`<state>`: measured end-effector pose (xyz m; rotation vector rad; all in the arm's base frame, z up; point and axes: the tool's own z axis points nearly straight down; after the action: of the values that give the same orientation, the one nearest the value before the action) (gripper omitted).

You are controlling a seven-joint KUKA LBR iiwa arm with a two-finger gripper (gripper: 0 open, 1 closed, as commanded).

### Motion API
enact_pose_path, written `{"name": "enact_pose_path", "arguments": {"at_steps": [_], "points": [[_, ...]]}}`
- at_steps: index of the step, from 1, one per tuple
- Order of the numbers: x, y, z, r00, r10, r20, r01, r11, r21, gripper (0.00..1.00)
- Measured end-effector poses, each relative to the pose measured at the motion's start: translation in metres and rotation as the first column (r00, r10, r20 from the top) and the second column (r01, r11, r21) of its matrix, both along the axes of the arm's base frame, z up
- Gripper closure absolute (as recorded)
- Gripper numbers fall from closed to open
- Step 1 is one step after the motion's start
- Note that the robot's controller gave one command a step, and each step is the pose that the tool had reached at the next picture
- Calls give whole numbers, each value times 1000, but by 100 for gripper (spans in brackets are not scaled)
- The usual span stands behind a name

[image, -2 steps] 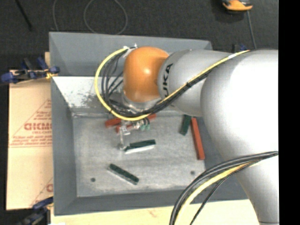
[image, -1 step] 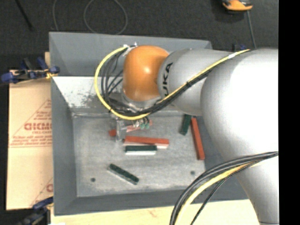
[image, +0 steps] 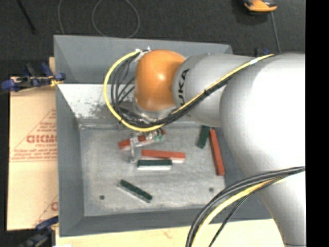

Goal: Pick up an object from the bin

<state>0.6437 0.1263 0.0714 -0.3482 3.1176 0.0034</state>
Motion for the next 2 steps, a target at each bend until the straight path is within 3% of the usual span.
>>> {"name": "enact_pose_path", "arguments": {"at_steps": [1,2], "points": [[-4,-64,0,997,-77,-2,77,997,-3,0],[-4,-61,0,997,-75,-1,75,997,-1,100]]}}
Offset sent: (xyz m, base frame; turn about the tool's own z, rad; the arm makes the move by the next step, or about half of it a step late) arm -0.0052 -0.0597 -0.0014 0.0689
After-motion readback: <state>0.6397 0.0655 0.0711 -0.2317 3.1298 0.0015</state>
